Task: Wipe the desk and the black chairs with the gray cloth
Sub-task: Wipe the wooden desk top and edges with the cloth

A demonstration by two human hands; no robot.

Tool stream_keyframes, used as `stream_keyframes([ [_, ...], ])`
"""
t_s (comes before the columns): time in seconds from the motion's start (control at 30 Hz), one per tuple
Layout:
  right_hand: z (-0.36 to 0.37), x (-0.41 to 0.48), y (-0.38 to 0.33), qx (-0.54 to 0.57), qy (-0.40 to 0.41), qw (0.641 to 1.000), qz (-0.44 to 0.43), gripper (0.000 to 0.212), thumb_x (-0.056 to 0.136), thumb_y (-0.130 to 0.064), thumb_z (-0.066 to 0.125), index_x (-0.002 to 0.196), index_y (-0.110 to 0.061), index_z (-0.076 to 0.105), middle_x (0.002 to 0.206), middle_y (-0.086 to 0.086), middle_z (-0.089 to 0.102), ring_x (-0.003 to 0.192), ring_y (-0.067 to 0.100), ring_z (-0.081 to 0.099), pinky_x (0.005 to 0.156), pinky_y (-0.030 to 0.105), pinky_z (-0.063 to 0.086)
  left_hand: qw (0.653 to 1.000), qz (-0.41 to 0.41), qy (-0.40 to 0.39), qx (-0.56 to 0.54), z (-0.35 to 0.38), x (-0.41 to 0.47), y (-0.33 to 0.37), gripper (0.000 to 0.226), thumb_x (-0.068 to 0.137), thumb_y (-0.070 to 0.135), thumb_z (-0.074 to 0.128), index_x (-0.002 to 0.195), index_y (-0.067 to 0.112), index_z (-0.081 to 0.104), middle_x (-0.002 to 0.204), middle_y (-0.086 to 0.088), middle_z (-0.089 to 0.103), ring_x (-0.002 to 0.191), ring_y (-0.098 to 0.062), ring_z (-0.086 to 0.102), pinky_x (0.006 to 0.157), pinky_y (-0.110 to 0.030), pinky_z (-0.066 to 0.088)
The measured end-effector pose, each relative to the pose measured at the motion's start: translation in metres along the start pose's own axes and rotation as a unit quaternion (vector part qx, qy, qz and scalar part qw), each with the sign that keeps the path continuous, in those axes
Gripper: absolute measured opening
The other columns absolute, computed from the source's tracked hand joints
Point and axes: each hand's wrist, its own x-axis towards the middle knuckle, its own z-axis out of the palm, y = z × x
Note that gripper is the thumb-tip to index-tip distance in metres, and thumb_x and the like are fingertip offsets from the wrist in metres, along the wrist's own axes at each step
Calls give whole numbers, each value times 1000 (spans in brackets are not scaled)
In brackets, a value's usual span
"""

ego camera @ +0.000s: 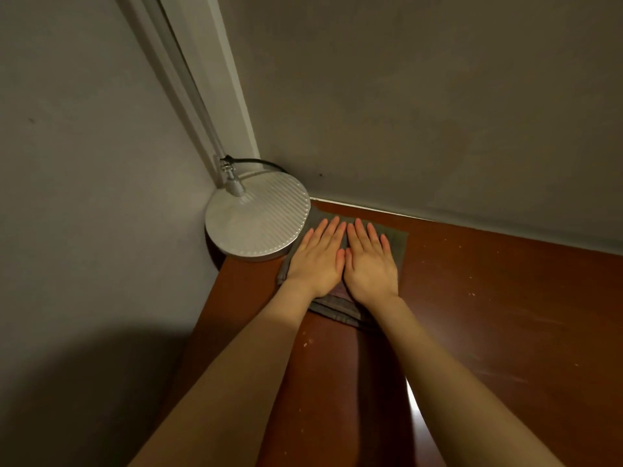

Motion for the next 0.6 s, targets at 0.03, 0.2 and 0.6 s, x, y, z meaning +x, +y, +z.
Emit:
stream_keyframes([
  [0.03,1,-4,-2,-1,-5,1000,2,58,96,-33,10,151,-15,9,159,1,5,146,17,-1,116,32,-5,1000,1,1,1,0,-5,-1,53,102,27,19,150,14,-1,158,0,-6,145,-13,-8,115,-27,-9],
  [0.2,5,-25,-19,-3,-4,1000,8,54,101,-28,24,151,-14,9,159,1,4,146,17,-1,116,33,-5,1000,6,-11,-5,1,-32,-9,53,102,27,18,150,15,-1,158,1,-6,145,-12,-7,115,-28,-8],
  [0.6,28,-70,-91,8,-24,999,-43,54,101,-27,24,151,-12,8,159,4,3,146,20,-3,116,36,-6,999,-34,-24,-17,2,-113,-60,53,102,27,18,150,16,-2,158,2,-7,145,-10,-8,114,-27,-8],
])
